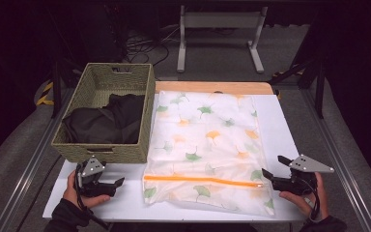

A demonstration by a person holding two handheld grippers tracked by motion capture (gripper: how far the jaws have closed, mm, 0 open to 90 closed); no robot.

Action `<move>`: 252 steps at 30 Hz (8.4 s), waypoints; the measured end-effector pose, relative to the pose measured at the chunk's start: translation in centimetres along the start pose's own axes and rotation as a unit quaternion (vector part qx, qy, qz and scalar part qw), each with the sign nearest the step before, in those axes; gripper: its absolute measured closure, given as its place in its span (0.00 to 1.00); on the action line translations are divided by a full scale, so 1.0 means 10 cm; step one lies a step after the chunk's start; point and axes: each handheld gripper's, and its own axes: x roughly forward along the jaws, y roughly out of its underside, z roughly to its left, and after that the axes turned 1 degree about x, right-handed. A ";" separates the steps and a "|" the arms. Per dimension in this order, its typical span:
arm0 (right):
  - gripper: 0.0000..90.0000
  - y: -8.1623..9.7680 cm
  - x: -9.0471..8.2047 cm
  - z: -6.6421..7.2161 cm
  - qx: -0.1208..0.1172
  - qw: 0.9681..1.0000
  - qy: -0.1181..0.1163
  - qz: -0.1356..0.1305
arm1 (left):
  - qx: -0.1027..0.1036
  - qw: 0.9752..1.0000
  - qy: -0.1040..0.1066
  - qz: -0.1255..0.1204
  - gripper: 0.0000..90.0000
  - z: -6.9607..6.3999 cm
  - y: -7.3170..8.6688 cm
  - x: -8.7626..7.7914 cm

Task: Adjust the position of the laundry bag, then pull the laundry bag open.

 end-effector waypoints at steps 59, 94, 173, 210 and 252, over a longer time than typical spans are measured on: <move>0.99 -0.17 0.57 -0.12 0.039 0.995 0.018 0.086 | 0.049 0.998 0.030 0.025 0.87 -0.49 -0.51 0.63; 0.60 0.02 0.13 -0.12 0.053 0.996 0.020 0.067 | 0.084 0.996 0.026 0.002 0.71 -0.63 -0.44 0.34; 0.93 0.07 0.39 -0.14 0.050 0.995 -0.038 0.074 | 0.050 0.998 0.043 0.020 0.99 -0.45 -0.44 0.57; 0.94 -0.30 0.19 0.02 0.035 0.998 -0.049 0.019 | 0.200 0.952 0.226 -0.057 0.47 -1.64 -1.65 1.27; 0.94 -0.29 0.18 0.11 0.028 0.995 -0.094 0.015 | 0.135 0.951 0.273 -0.051 0.98 -2.13 -2.11 2.12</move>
